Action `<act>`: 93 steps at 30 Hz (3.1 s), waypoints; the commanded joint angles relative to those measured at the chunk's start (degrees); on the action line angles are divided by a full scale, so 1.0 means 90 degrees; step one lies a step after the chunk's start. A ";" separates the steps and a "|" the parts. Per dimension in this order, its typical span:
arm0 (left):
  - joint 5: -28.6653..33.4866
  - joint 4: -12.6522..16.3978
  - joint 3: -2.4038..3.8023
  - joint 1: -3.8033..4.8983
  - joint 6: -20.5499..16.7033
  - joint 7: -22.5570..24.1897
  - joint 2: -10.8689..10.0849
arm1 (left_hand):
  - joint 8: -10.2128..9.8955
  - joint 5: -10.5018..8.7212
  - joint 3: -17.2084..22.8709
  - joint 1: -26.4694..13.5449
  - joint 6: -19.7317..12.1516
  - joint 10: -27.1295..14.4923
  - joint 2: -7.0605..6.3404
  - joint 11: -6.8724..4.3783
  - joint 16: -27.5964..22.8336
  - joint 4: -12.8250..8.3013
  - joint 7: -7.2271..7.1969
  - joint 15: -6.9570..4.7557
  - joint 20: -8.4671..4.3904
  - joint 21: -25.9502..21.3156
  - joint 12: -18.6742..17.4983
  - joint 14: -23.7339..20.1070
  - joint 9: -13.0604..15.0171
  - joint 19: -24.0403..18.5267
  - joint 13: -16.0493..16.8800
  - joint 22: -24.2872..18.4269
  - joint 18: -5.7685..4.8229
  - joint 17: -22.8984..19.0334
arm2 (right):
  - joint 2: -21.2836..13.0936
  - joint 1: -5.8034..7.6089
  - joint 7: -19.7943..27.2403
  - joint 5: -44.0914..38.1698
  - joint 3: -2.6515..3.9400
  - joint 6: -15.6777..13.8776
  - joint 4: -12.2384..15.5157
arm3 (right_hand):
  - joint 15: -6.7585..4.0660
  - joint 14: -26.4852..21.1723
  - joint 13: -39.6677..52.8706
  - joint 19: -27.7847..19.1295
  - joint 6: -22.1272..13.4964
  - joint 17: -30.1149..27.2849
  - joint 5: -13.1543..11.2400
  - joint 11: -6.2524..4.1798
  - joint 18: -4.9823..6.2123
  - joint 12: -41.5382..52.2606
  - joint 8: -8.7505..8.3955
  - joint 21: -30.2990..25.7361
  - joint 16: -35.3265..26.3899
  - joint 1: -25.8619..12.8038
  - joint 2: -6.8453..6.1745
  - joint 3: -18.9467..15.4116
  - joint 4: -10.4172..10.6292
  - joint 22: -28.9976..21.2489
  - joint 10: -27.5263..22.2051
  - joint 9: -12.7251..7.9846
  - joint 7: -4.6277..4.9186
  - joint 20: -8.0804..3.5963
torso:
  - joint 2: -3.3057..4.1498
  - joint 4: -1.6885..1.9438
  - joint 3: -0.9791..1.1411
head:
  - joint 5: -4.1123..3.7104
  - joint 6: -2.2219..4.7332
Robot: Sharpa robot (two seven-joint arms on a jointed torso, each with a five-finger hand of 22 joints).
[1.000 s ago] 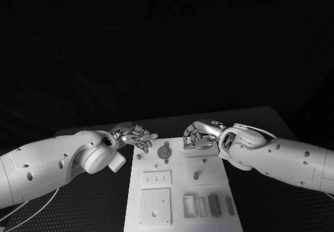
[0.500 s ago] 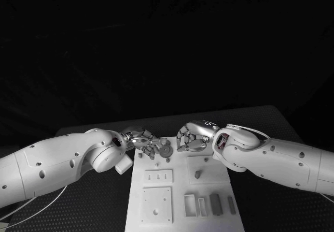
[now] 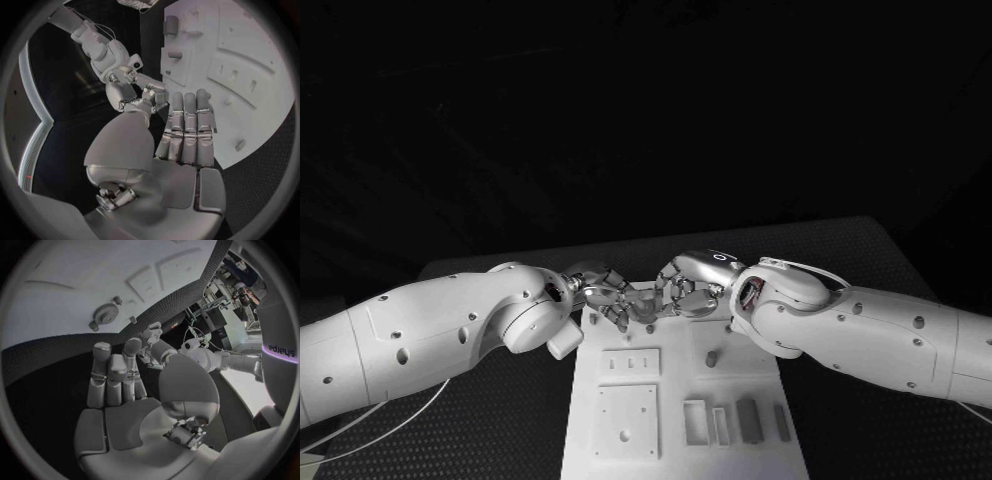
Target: Assemble the parts on the task board
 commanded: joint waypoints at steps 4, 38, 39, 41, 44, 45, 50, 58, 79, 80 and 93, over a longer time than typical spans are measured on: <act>-0.0063 0.0029 0.0002 0.0015 0.0155 0.0004 0.0029 | -0.0017 -0.0022 0.0014 0.0038 -0.0010 -0.0034 0.0060 -0.0016 -0.0028 0.0012 -0.0014 0.0009 0.0006 -0.0028 -0.0036 -0.0033 -0.0004 -0.0027 0.0024 0.0017 0.0089 0.0011 | 0.0071 0.0001 0.0006 -0.0066 0.0004 0.0128 0.0007 | -0.0056 0.0007 0.0008 0.0030 0.0036 0.0005 0.0042 -0.0029 0.0085 0.0022 0.0016 0.0032 0.0043 -0.0036 0.0021 -0.0003 0.0016 0.0107 0.0037 0.0012 0.0004 -0.0034 | 0.0000 -0.0001 -0.0003 | 0.0004 -0.0005; 0.0061 0.0023 0.0003 0.0015 0.0284 0.0020 0.0104 | 0.0052 -0.0016 -0.0024 0.0384 0.0160 0.0061 0.0291 -0.0063 -0.0005 -0.0015 -0.0080 -0.0025 -0.0018 -0.0026 -0.0114 0.0039 0.0006 0.0025 0.0198 0.0110 0.0105 0.0055 | 0.0286 0.0002 0.0034 -0.0066 0.0004 0.0270 -0.0075 | -0.0062 0.0012 0.0008 0.0040 0.0043 0.0005 0.0042 -0.0034 0.0085 0.0016 0.0014 0.0028 0.0044 -0.0048 0.0030 0.0006 0.0015 0.0103 0.0038 0.0019 -0.0001 -0.0042 | -0.0001 -0.0004 0.0001 | 0.0007 -0.0052; 0.0061 0.0021 0.0003 0.0015 0.0290 0.0018 0.0106 | 0.0054 -0.0016 -0.0025 0.0402 0.0166 0.0066 0.0302 -0.0064 -0.0004 -0.0015 -0.0082 -0.0026 -0.0019 -0.0026 -0.0117 0.0042 0.0006 0.0026 0.0204 0.0113 0.0104 0.0056 | 0.0288 0.0002 0.0032 -0.0066 0.0004 0.0268 -0.0077 | -0.0062 0.0012 0.0008 0.0040 0.0044 0.0005 0.0042 -0.0034 0.0085 0.0016 0.0015 0.0028 0.0044 -0.0049 0.0031 0.0006 0.0015 0.0102 0.0038 0.0019 -0.0001 -0.0042 | -0.0003 -0.0004 0.0001 | 0.0009 -0.0058; 0.0061 0.0014 0.0003 0.0015 0.0318 0.0009 0.0108 | 0.0060 -0.0015 -0.0031 0.0438 0.0180 0.0076 0.0325 -0.0068 -0.0003 -0.0016 -0.0087 -0.0028 -0.0021 -0.0028 -0.0123 0.0048 0.0007 0.0030 0.0217 0.0119 0.0103 0.0058 | 0.0288 0.0002 0.0030 -0.0066 0.0004 0.0265 -0.0082 | -0.0062 0.0012 0.0008 0.0040 0.0045 0.0005 0.0042 -0.0034 0.0085 0.0016 0.0015 0.0028 0.0044 -0.0050 0.0032 0.0006 0.0015 0.0102 0.0038 0.0019 -0.0002 -0.0042 | -0.0003 -0.0004 0.0001 | 0.0009 -0.0058; 0.0061 0.0004 0.0003 0.0015 0.0339 -0.0010 0.0112 | 0.0103 -0.0013 -0.0056 0.0542 0.0267 0.0129 0.0384 -0.0092 0.0009 -0.0020 -0.0124 -0.0043 -0.0031 -0.0023 -0.0127 0.0081 0.0024 0.0057 0.0258 0.0142 0.0102 0.0069 | 0.0285 0.0002 0.0034 -0.0066 0.0004 0.0263 -0.0079 | -0.0062 0.0012 0.0008 0.0040 0.0047 0.0005 0.0042 -0.0034 0.0085 0.0015 0.0015 0.0028 0.0044 -0.0051 0.0033 0.0007 0.0015 0.0102 0.0038 0.0020 -0.0002 -0.0043 | -0.0002 0.0002 -0.0002 | 0.0014 -0.0074; 0.0061 0.0002 0.0003 0.0015 0.0339 -0.0015 0.0111 | 0.0119 -0.0011 -0.0062 0.0606 0.0301 0.0151 0.0416 -0.0104 0.0014 -0.0029 -0.0140 -0.0051 -0.0038 -0.0020 -0.0131 0.0095 0.0033 0.0070 0.0276 0.0152 0.0102 0.0074 | 0.0283 0.0002 0.0034 -0.0066 0.0004 0.0270 -0.0075 | -0.0062 0.0012 0.0008 0.0041 0.0047 0.0005 0.0042 -0.0035 0.0085 0.0015 0.0015 0.0027 0.0044 -0.0052 0.0033 0.0007 0.0015 0.0102 0.0038 0.0020 -0.0002 -0.0043 | -0.0002 0.0002 -0.0002 | 0.0014 -0.0074; 0.0061 -0.0024 0.0003 0.0015 0.0334 -0.0027 0.0111 | 0.0143 -0.0006 -0.0074 0.0774 0.0364 0.0211 0.0485 -0.0129 0.0026 -0.0035 -0.0169 -0.0066 -0.0055 -0.0020 -0.0147 0.0125 0.0049 0.0097 0.0326 0.0180 0.0099 0.0089 | 0.0291 0.0002 0.0040 -0.0066 0.0004 0.0283 -0.0067 | -0.0063 0.0013 0.0009 0.0041 0.0049 0.0005 0.0042 -0.0035 0.0085 0.0015 0.0016 0.0027 0.0044 -0.0053 0.0034 0.0008 0.0014 0.0101 0.0038 0.0022 -0.0003 -0.0044 | 0.0000 -0.0002 -0.0001 | 0.0023 -0.0093; 0.0061 -0.0059 0.0002 0.0018 0.0337 -0.0043 0.0125 | 0.0167 -0.0004 -0.0109 0.0815 0.0428 0.0257 0.0514 -0.0147 0.0035 -0.0011 -0.0194 -0.0074 -0.0063 -0.0020 -0.0159 0.0143 0.0065 0.0116 0.0360 0.0201 0.0091 0.0102 | 0.0307 0.0002 0.0052 -0.0062 0.0004 0.0331 -0.0051 | -0.0064 0.0013 0.0009 0.0041 0.0054 0.0005 0.0042 -0.0036 0.0085 0.0013 0.0017 0.0026 0.0044 -0.0056 0.0034 0.0008 0.0011 0.0101 0.0038 0.0024 -0.0004 -0.0045 | -0.0001 -0.0007 -0.0002 | 0.0027 -0.0099; 0.0208 -0.0102 0.0001 0.0018 0.0347 -0.0089 0.0158 | 0.0153 0.0932 -0.0248 0.1067 0.0546 0.0392 0.0518 -0.0179 0.0030 -0.0006 -0.0241 -0.0087 -0.0084 -0.0107 -0.0323 0.0156 0.0097 0.0134 0.0500 0.0281 0.0063 0.0147 | 0.0349 0.0000 0.0053 -0.0061 0.0002 0.0358 -0.0074 | -0.0067 0.0014 0.0010 0.0044 0.0061 0.0006 0.0042 -0.0039 0.0085 0.0011 0.0018 0.0024 0.0044 -0.0061 0.0040 0.0012 0.0006 0.0100 0.0040 0.0029 -0.0007 -0.0048 | 0.0000 0.0004 -0.0006 | 0.0038 -0.0131; 0.0211 -0.0103 0.0000 0.0018 0.0349 -0.0089 0.0159 | 0.0151 0.1015 -0.0266 0.1040 0.0550 0.0399 0.0490 -0.0180 0.0031 -0.0002 -0.0242 -0.0088 -0.0084 -0.0112 -0.0333 0.0158 0.0098 0.0138 0.0507 0.0286 0.0062 0.0150 | 0.0351 0.0000 0.0053 -0.0061 0.0002 0.0358 -0.0074 | -0.0067 0.0014 0.0010 0.0044 0.0061 0.0006 0.0042 -0.0039 0.0085 0.0011 0.0018 0.0024 0.0044 -0.0061 0.0040 0.0012 0.0006 0.0100 0.0040 0.0029 -0.0007 -0.0048 | -0.0001 0.0005 -0.0006 | 0.0039 -0.0133; 0.0416 -0.0101 -0.0002 0.0018 0.0521 -0.0264 0.0166 | 0.0024 0.1919 -0.0111 -0.0415 0.0492 0.0412 -0.0246 -0.0149 -0.0018 0.0018 -0.0200 -0.0073 -0.0079 -0.0266 -0.0575 0.0112 0.0107 0.0169 0.0670 0.0375 0.0065 0.0180 | 0.0413 -0.0003 0.0049 -0.0068 -0.0002 0.0385 -0.0124 | -0.0068 0.0015 0.0011 0.0046 0.0061 0.0006 0.0042 -0.0040 0.0085 0.0010 0.0017 0.0023 0.0044 -0.0061 0.0042 0.0015 0.0001 0.0100 0.0041 0.0031 -0.0008 -0.0050 | -0.0003 0.0000 -0.0004 | 0.0045 -0.0150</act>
